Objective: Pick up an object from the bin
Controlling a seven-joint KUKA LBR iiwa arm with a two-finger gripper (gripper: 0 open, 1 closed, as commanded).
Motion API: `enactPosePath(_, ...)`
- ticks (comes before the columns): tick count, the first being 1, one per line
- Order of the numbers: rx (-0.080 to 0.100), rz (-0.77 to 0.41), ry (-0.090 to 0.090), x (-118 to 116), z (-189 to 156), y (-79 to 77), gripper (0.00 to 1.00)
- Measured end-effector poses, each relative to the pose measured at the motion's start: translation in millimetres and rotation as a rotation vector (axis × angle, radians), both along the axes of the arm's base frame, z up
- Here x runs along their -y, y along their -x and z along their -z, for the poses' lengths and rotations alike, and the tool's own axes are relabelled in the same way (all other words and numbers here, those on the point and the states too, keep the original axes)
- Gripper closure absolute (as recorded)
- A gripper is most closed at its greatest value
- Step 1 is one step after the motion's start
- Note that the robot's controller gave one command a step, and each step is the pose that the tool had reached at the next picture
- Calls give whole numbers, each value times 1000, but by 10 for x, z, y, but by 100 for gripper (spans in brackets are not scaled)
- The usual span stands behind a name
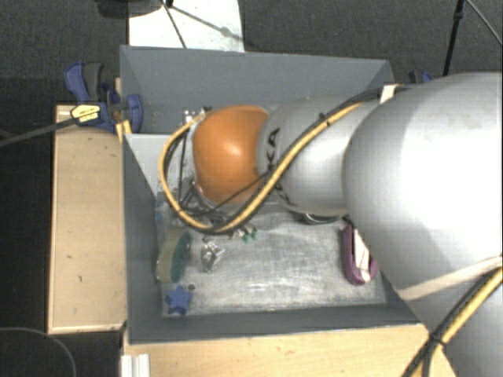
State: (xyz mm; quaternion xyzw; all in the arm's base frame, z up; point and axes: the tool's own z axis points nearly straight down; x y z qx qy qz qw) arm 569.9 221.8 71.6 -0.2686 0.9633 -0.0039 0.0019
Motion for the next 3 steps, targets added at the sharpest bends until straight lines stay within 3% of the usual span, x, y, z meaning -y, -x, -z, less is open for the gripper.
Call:
enactPosePath(1, 0, 0, -9, -48, -3, 13, 100)
enactPosePath(2, 5, -21, -11, 109, -1535, 132, 100)
enactPosePath(3, -7, 79, -8, -110, -1207, 594, 100)
